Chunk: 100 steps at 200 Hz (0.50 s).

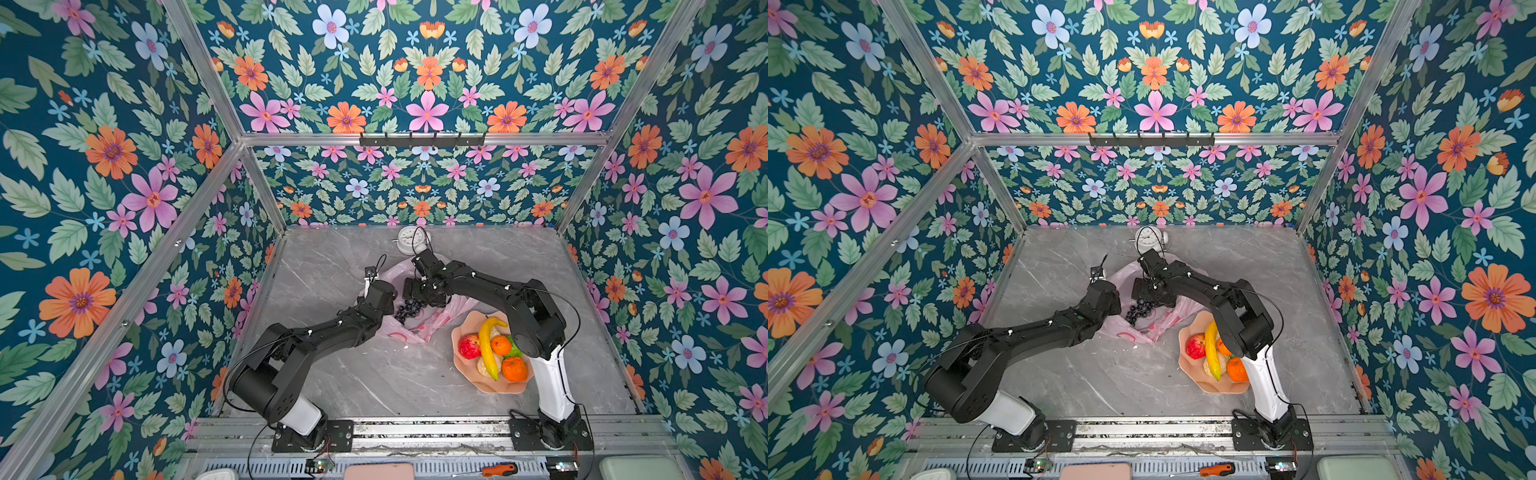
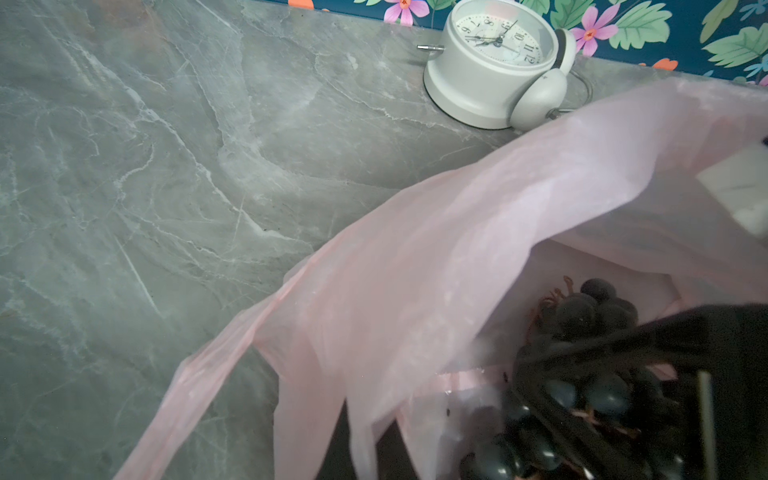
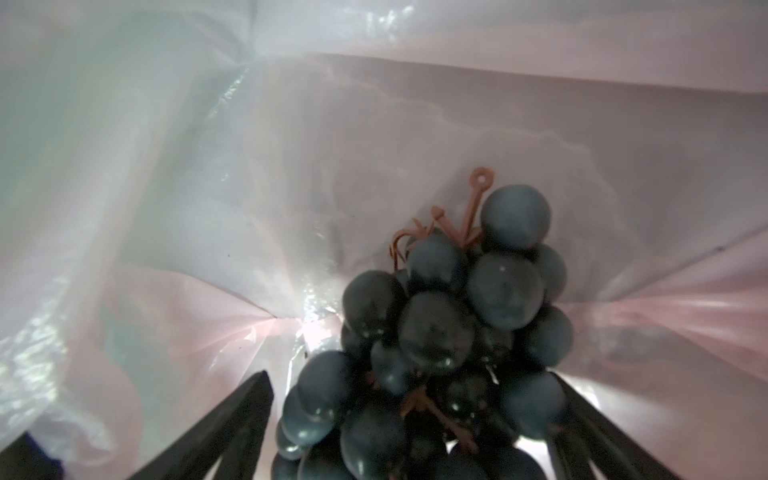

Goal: Take the fake fruits out of the plastic bag
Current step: 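Lower the right gripper onto the dark grapes and grasp their stem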

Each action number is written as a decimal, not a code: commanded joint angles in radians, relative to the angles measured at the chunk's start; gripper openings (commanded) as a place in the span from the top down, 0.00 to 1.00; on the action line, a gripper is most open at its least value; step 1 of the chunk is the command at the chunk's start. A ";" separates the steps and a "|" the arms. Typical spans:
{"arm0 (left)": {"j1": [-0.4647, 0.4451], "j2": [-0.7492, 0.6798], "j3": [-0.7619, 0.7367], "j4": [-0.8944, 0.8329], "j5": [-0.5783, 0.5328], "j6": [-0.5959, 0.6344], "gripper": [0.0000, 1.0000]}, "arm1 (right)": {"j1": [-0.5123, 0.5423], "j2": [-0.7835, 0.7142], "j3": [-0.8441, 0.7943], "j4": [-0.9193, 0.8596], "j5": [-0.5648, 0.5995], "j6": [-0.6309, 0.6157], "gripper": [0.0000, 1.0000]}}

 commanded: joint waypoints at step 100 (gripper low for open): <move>-0.006 -0.017 -0.003 0.025 0.008 0.016 0.91 | 0.030 0.138 0.171 -0.124 0.110 -0.028 0.19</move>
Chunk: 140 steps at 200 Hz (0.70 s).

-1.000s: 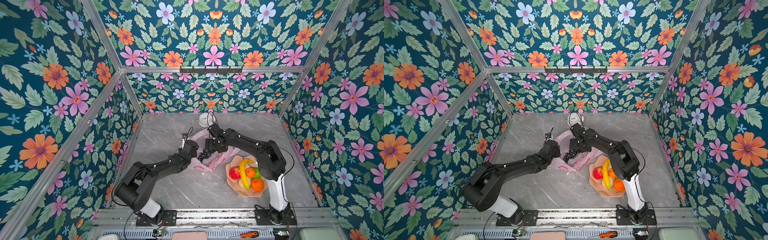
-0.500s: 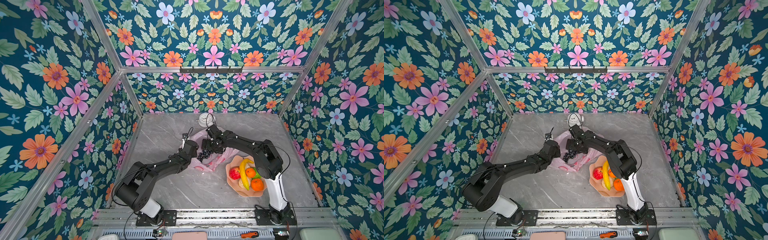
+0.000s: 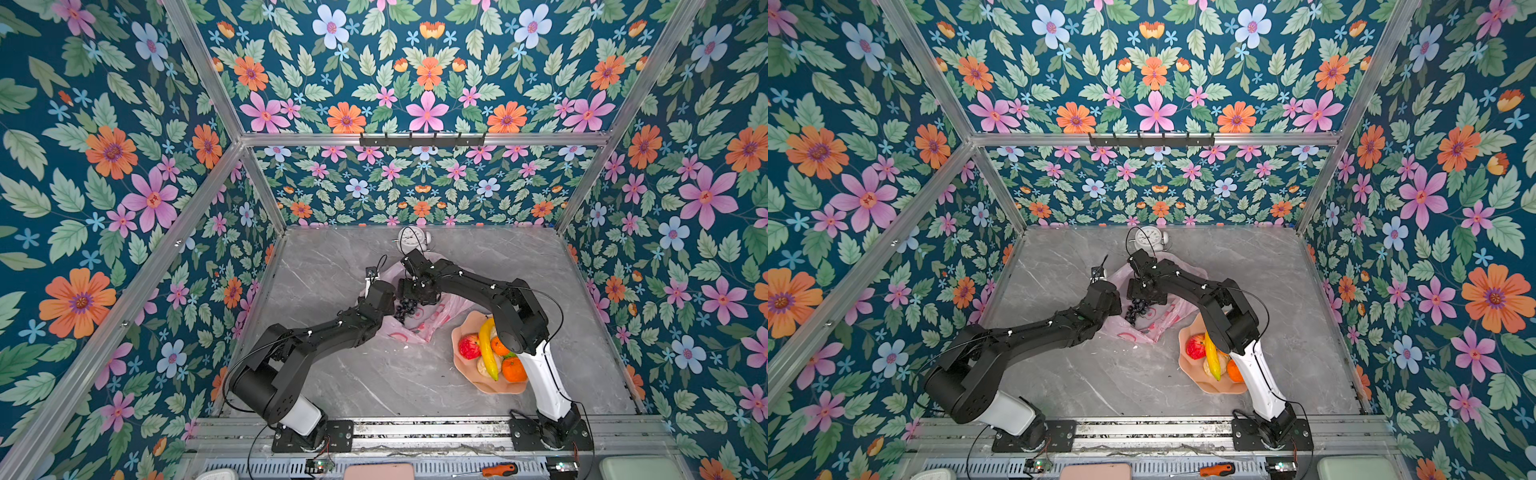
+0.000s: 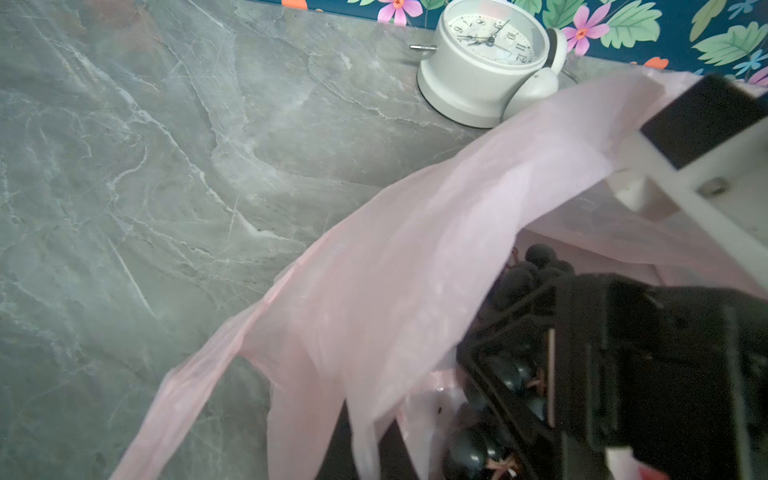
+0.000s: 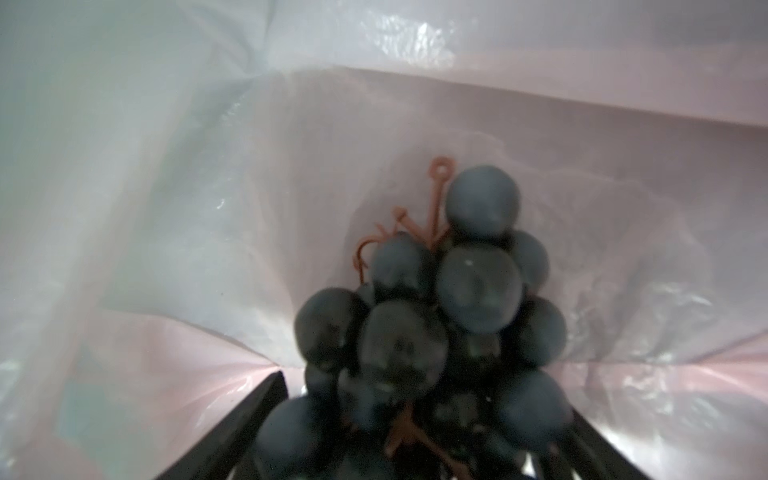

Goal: Take the fake fruits out of the plastic bag
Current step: 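Lower the right gripper onto the dark grapes and grasp their stem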

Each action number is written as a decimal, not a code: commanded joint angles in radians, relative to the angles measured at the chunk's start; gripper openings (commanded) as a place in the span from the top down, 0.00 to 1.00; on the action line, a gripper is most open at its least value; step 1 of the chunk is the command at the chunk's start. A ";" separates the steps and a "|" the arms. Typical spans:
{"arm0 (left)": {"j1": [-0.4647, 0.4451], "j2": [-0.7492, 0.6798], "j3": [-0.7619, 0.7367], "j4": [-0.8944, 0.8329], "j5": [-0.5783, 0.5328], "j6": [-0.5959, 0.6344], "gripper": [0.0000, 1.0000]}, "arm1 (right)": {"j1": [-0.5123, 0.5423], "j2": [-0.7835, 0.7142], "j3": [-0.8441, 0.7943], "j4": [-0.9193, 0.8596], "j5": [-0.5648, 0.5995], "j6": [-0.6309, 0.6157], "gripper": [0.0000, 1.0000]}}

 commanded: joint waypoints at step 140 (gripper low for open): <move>-0.003 -0.018 -0.012 0.029 -0.012 0.014 0.91 | 0.000 -0.061 -0.045 0.057 0.047 -0.046 0.43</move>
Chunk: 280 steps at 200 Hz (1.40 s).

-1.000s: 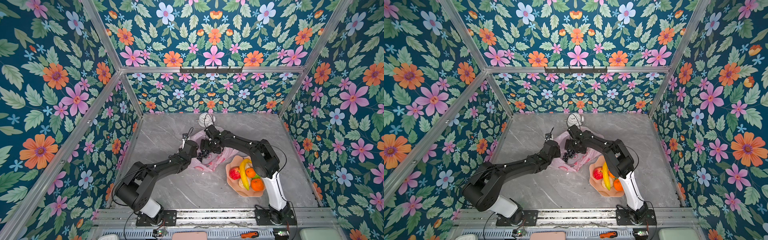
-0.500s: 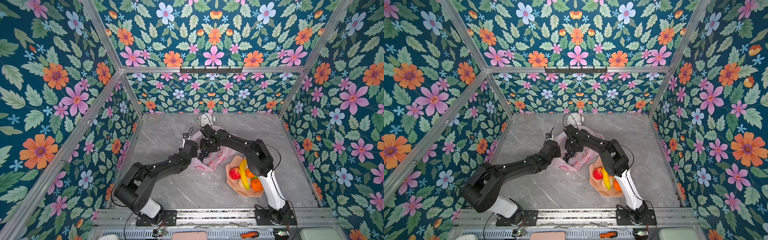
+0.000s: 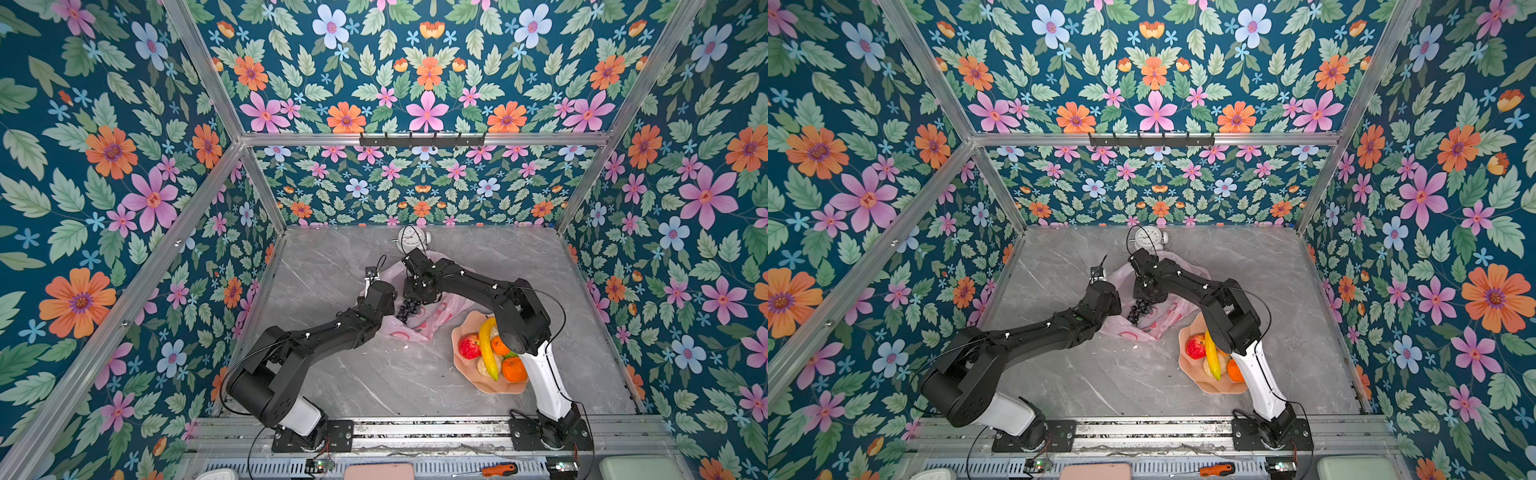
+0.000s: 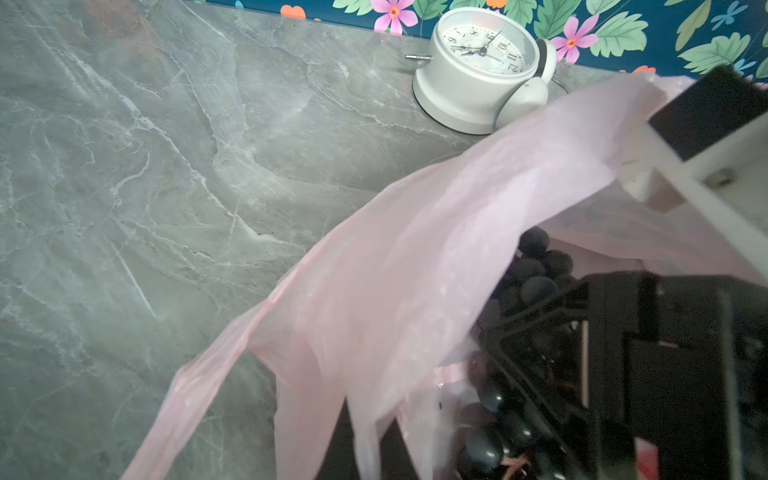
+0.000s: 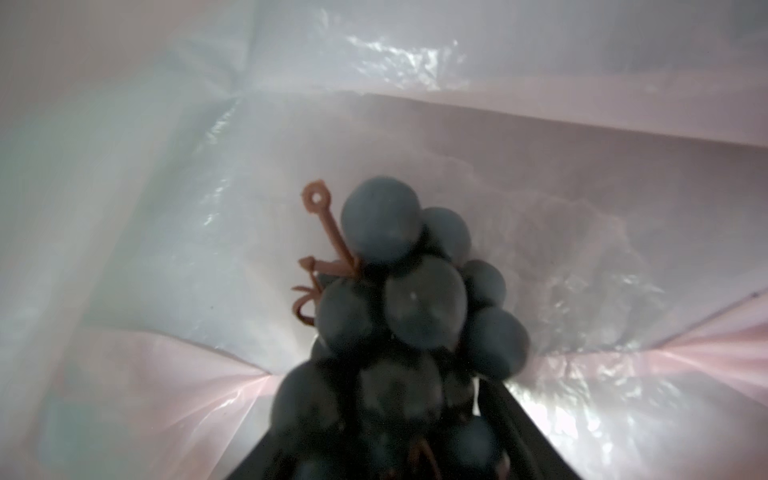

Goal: Take the fake fruits out of the plastic bag
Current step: 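Lower the right gripper onto the dark grapes and grasp their stem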

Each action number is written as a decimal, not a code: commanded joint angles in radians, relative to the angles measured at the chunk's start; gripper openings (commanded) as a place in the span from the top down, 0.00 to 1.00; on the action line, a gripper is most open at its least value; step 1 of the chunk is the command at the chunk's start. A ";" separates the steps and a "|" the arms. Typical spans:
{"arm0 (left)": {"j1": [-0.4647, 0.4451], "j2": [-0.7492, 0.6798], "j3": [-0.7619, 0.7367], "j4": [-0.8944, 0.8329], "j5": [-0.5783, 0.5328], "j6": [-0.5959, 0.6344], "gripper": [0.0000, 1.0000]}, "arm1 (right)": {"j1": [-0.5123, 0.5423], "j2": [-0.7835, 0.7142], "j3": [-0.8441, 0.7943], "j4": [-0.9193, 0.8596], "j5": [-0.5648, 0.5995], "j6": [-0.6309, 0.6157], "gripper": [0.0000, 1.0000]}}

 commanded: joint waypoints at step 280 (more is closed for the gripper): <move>-0.001 0.003 0.004 0.006 -0.041 -0.005 0.91 | 0.002 -0.086 -0.046 0.062 0.004 -0.075 0.71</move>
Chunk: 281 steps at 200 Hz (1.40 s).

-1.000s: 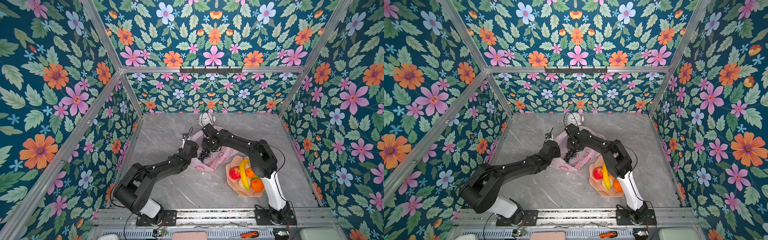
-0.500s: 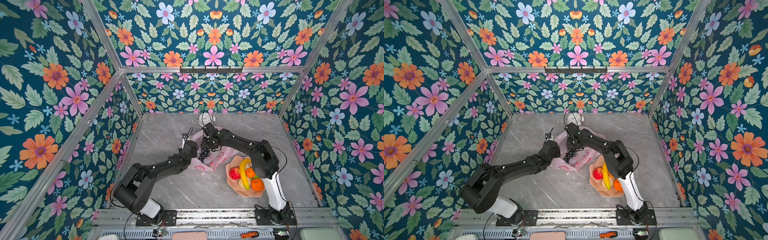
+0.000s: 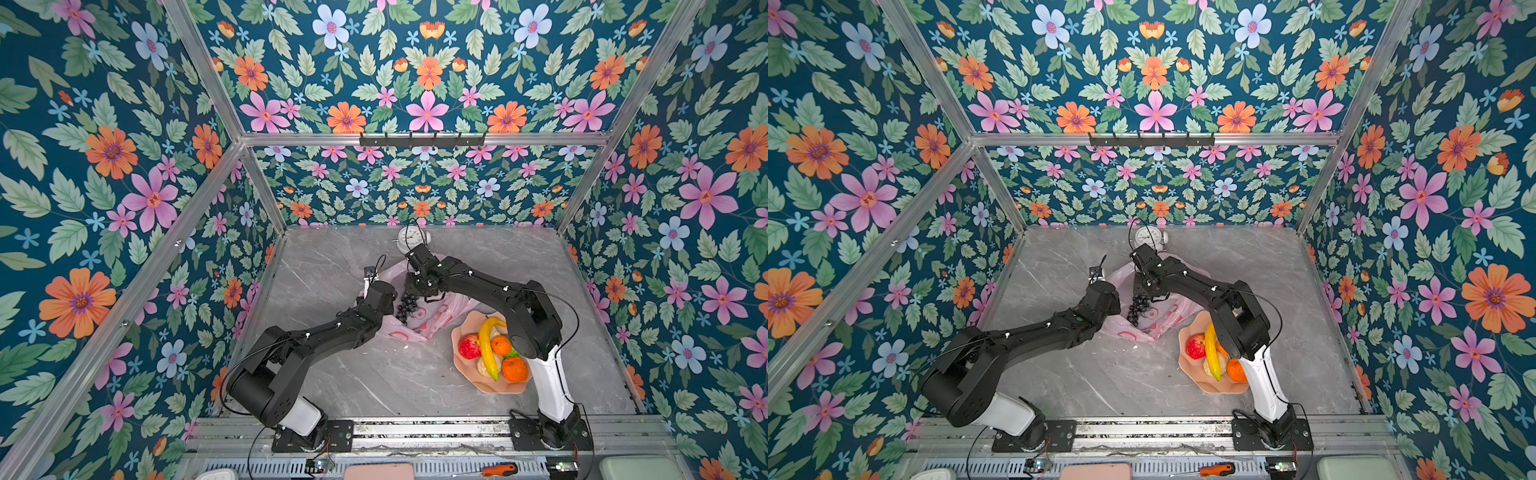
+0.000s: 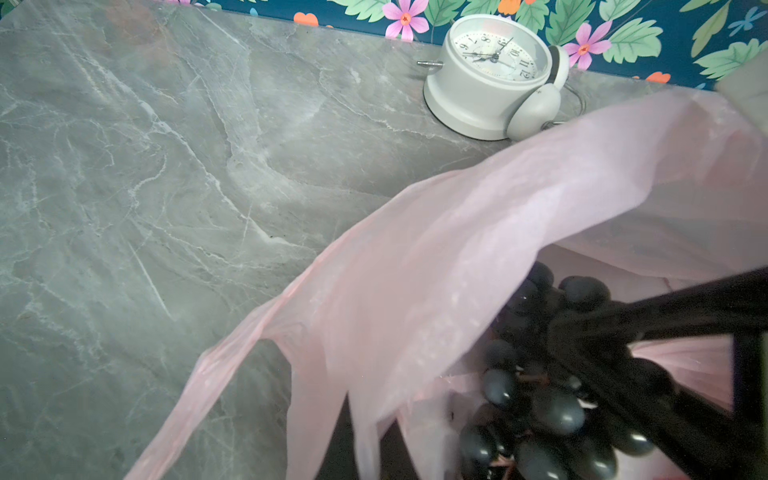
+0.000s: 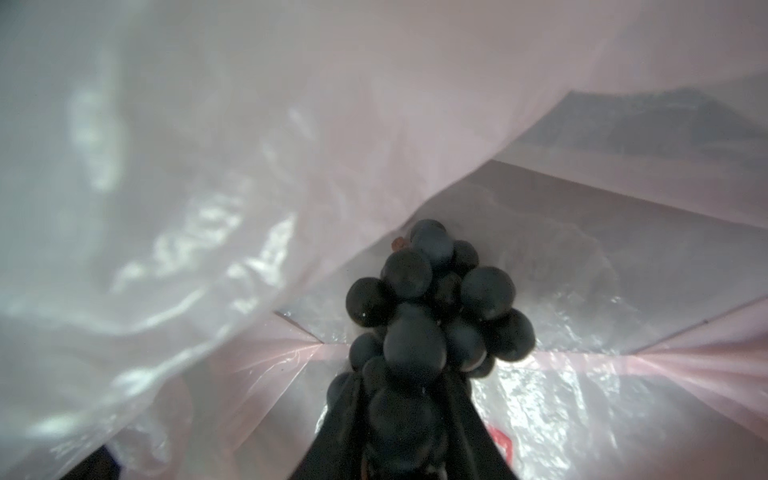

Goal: Take the fake fruits out of the plastic bag
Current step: 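Lower the right gripper onto the dark grapes and grasp their stem, then lift the grapes out of the bag and carry them over the bowl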

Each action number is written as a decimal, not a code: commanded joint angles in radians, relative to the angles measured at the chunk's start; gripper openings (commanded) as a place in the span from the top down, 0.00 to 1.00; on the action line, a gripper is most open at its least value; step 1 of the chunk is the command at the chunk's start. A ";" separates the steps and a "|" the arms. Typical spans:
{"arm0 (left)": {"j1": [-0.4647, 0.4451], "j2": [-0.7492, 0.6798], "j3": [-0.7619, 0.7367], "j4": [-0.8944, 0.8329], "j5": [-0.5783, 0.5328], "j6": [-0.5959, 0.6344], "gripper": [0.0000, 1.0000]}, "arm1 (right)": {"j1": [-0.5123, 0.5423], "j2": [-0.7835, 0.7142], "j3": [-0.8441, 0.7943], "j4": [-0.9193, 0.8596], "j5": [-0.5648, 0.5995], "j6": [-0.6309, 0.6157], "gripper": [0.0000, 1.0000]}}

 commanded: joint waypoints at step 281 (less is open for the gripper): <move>0.011 0.027 0.022 -0.017 -0.025 0.008 0.90 | 0.115 -0.645 -0.244 -0.244 0.269 -0.271 0.80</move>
